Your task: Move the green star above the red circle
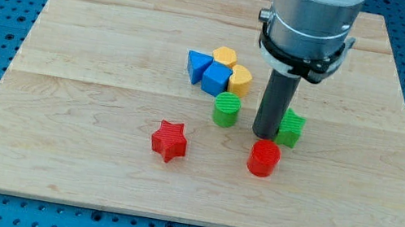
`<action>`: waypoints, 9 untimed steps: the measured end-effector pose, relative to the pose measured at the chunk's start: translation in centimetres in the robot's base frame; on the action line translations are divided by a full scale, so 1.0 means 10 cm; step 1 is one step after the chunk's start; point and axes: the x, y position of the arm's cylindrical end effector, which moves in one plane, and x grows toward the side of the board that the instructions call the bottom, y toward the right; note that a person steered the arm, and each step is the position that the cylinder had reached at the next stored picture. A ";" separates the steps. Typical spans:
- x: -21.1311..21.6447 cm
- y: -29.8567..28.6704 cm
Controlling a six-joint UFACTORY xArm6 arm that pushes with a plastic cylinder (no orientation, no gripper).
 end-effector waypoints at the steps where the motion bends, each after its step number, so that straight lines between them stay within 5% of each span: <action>1: -0.02 -0.57; 4: 0.54 -0.40; 5: 0.52 0.10; 6: 0.15 0.01; 8: 0.61 0.78; 9: 0.44 0.45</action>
